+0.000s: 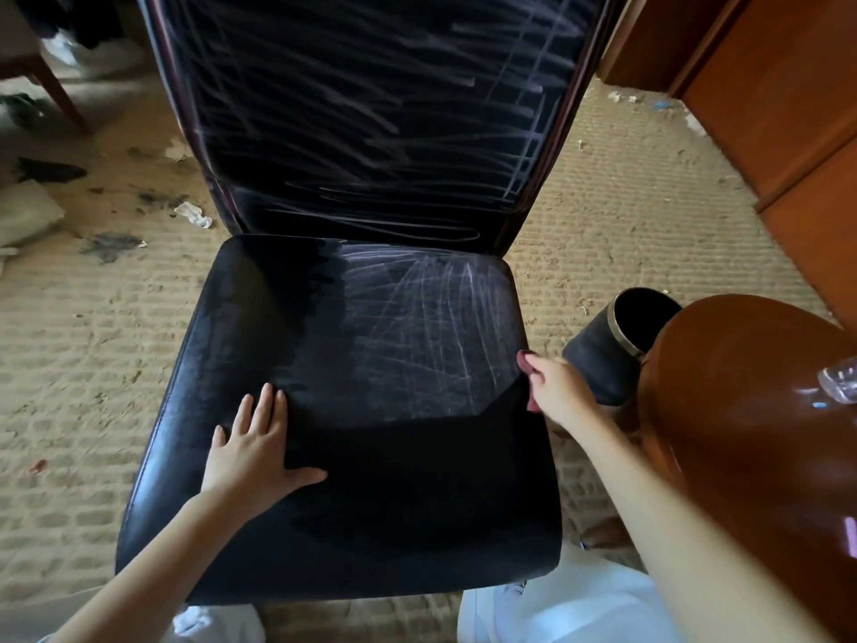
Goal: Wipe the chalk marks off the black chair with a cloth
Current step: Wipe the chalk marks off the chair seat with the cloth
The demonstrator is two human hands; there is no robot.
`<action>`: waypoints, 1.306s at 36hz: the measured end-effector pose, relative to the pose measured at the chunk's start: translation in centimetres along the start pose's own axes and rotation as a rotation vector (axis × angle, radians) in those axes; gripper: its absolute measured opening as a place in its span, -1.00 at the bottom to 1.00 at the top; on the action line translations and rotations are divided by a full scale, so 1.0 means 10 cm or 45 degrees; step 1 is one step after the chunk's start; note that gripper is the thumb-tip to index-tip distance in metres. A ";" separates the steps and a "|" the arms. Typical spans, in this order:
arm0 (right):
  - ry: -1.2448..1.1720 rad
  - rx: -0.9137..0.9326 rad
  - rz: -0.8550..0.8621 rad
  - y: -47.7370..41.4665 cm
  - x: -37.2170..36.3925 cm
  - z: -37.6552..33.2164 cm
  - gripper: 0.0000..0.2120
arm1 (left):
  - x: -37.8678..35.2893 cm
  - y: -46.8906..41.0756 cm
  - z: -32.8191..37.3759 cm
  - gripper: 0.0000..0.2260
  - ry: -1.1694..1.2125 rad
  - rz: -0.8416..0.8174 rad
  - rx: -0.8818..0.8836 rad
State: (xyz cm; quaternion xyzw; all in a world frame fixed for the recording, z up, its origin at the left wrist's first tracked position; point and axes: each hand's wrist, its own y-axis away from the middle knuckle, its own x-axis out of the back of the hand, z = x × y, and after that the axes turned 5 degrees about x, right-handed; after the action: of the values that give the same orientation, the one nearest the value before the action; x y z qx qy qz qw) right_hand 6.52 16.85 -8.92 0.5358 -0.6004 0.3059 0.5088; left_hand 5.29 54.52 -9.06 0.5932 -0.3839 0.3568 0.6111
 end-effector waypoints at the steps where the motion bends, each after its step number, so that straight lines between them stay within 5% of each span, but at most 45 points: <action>1: -0.014 -0.001 -0.004 0.02 -0.10 -0.02 -0.61 | 0.00 0.00 0.00 0.06 0.003 0.006 0.001; 4: -0.074 -0.014 0.048 0.23 -0.32 -0.11 -0.60 | 0.00 0.01 0.01 0.05 -0.019 0.019 0.005; 14: -0.103 0.673 -0.141 1.45 -0.78 -0.72 -0.53 | 0.05 0.03 0.01 0.05 0.011 0.017 -0.005; 18: -0.031 0.836 -0.048 1.33 -0.62 -0.59 -0.48 | 0.05 0.02 0.01 0.05 0.025 0.014 -0.008; 23: 0.014 0.350 0.246 0.57 -0.28 -0.15 -0.55 | 0.04 0.03 0.03 0.05 0.010 0.011 -0.001; 26: 0.067 0.063 0.239 0.16 -0.08 0.09 -0.60 | 0.01 0.04 0.03 0.04 0.003 0.029 0.000; 32: 0.178 -0.017 0.055 0.01 -0.28 -0.17 -0.54 | -0.04 0.05 0.04 0.05 0.030 0.060 0.009; 39: 0.256 0.593 0.091 0.81 -0.55 -0.63 -0.53 | -0.01 0.03 0.05 0.05 0.001 0.053 0.007; 47: 0.145 1.023 -0.330 1.32 -0.53 -1.09 -0.43 | 0.01 0.04 0.04 0.06 0.026 0.020 0.001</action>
State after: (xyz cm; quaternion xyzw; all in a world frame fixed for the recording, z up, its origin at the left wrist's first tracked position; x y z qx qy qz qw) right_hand -3.45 31.68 -8.34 0.7448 -0.3319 0.4782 0.3263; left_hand 4.99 54.16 -8.80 0.5867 -0.3821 0.3676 0.6120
